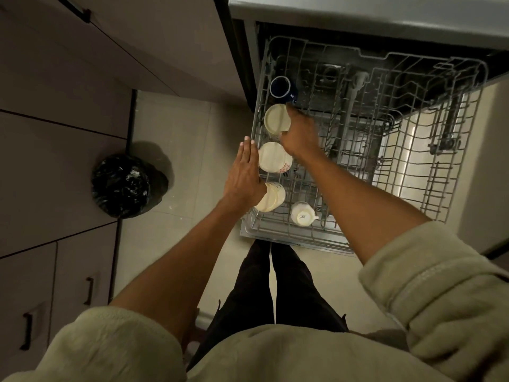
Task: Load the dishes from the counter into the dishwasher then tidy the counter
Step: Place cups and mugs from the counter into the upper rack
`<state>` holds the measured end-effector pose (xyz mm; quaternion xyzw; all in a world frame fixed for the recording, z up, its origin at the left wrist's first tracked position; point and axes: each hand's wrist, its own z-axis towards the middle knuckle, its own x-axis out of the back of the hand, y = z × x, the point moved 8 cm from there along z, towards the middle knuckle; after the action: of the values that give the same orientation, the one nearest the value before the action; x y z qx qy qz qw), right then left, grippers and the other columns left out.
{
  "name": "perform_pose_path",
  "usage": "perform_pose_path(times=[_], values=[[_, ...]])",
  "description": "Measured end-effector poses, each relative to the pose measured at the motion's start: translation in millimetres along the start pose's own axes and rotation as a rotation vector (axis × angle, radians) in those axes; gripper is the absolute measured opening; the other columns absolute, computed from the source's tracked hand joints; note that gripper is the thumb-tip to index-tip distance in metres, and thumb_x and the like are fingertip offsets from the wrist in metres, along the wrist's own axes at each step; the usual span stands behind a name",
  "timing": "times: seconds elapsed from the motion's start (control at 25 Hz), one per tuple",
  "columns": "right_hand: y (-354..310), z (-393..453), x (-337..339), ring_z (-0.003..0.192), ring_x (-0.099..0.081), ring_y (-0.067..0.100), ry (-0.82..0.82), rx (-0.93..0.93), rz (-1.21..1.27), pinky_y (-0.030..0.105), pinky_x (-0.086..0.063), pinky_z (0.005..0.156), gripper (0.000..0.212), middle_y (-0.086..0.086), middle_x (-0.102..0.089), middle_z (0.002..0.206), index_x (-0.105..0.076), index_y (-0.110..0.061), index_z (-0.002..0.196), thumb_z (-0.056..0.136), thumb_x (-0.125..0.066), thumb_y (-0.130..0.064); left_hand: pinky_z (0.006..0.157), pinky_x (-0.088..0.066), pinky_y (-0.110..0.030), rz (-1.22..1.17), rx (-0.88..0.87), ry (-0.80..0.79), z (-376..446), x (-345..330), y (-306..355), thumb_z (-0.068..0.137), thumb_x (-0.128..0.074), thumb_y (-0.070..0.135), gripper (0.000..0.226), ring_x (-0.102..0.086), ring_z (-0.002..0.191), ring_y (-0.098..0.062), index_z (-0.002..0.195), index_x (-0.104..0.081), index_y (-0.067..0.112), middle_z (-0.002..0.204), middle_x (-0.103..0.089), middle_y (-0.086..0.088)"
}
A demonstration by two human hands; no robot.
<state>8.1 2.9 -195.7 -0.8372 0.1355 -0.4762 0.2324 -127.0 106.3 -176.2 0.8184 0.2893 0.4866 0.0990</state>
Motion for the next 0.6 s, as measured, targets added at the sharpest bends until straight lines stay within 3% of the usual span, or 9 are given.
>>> perform_pose_path(times=[0.28, 0.44, 0.6], values=[[3, 2, 1, 0.131, -0.051, 0.036, 0.041, 0.026, 0.095, 0.041, -0.044, 0.109, 0.073, 0.02, -0.055, 0.143, -0.045, -0.008, 0.148, 0.083, -0.077, -0.008, 0.124, -0.017, -0.041, -0.051, -0.007, -0.01, -1, -4, -5, 0.081, -0.059, 0.002, 0.096, 0.006, 0.153, -0.026, 0.157, 0.0, 0.003, 0.166, 0.007, -0.011], [1, 2, -6, 0.135, -0.044, 0.037, -0.023, 0.01, -0.012, 0.041, -0.04, 0.11, 0.078, 0.018, -0.046, 0.15, -0.033, -0.009, 0.154, 0.088, -0.074, -0.016, 0.125, -0.012, -0.04, -0.024, -0.013, -0.054, -1, -3, -3, 0.08, -0.057, 0.001, 0.096, 0.008, 0.153, -0.026, 0.157, 0.001, 0.003, 0.165, 0.008, -0.012], [-7, -27, -14, 0.146, -0.029, 0.037, 0.062, -0.031, -0.171, 0.047, -0.03, 0.119, 0.076, 0.023, -0.031, 0.158, -0.021, -0.001, 0.156, 0.094, -0.061, -0.016, 0.125, -0.007, -0.039, 0.042, -0.041, -0.073, -3, 6, -3, 0.079, -0.054, 0.004, 0.095, 0.008, 0.152, -0.028, 0.156, 0.002, 0.002, 0.165, 0.008, -0.014]])
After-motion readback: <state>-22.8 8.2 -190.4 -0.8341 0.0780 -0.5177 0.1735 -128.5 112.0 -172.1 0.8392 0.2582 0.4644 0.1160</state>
